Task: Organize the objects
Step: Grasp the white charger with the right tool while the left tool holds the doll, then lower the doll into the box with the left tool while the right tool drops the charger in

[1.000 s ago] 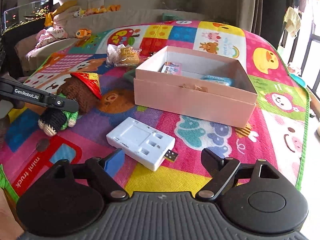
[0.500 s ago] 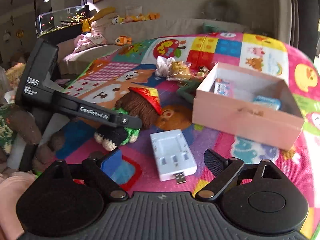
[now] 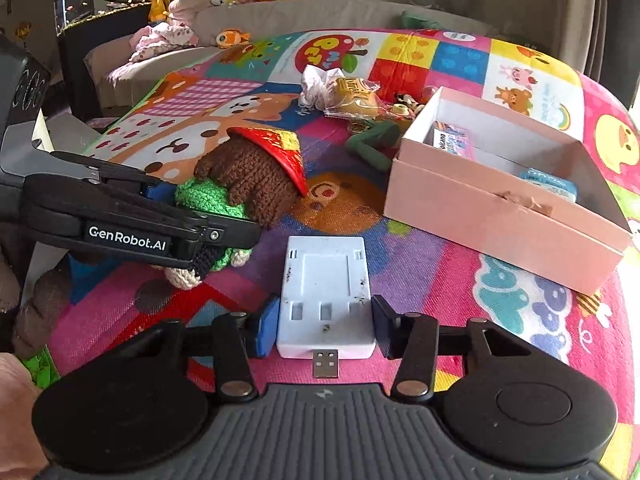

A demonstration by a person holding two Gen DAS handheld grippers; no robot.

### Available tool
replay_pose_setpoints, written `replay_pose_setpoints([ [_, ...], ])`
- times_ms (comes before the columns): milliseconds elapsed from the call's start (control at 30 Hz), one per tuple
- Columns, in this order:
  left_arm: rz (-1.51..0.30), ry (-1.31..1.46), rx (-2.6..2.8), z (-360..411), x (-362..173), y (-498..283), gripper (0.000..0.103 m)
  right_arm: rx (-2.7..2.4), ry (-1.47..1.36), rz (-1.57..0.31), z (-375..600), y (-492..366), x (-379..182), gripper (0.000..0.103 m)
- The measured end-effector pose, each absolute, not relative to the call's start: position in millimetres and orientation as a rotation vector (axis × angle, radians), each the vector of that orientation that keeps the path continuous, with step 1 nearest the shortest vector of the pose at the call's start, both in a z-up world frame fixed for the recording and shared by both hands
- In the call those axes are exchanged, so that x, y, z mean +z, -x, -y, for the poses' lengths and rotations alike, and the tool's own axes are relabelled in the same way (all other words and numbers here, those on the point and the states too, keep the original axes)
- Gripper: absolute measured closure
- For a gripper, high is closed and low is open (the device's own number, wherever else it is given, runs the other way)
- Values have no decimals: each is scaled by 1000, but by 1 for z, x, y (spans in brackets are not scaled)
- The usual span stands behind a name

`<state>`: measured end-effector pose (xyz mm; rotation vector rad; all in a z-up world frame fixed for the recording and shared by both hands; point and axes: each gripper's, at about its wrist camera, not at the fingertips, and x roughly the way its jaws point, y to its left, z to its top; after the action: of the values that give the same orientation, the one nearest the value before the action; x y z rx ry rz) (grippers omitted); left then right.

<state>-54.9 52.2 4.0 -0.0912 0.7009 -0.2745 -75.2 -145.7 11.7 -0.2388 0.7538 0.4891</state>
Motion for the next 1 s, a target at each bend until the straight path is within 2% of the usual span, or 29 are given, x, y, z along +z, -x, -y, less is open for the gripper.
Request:
replay_pose_setpoints([
  [233, -735, 97, -329, -50, 15, 71, 48, 427, 100, -731, 196, 98, 49, 56],
  [367, -704, 167, -432, -45, 47, 69, 49, 385, 35, -633, 222, 115, 80, 56],
  [633, -618, 264, -498, 36, 116, -24, 48, 322, -47, -492, 255, 111, 102, 56],
  [833, -690, 201, -355, 102, 84, -117, 47, 279, -109, -476, 281, 92, 94, 56],
  [900, -739, 180, -295, 107, 67, -132, 50, 262, -105, -479, 288, 88, 90, 56],
  [1000, -816, 140, -341, 109, 58, -127, 50, 228, -107, -498, 297, 78, 83, 56],
])
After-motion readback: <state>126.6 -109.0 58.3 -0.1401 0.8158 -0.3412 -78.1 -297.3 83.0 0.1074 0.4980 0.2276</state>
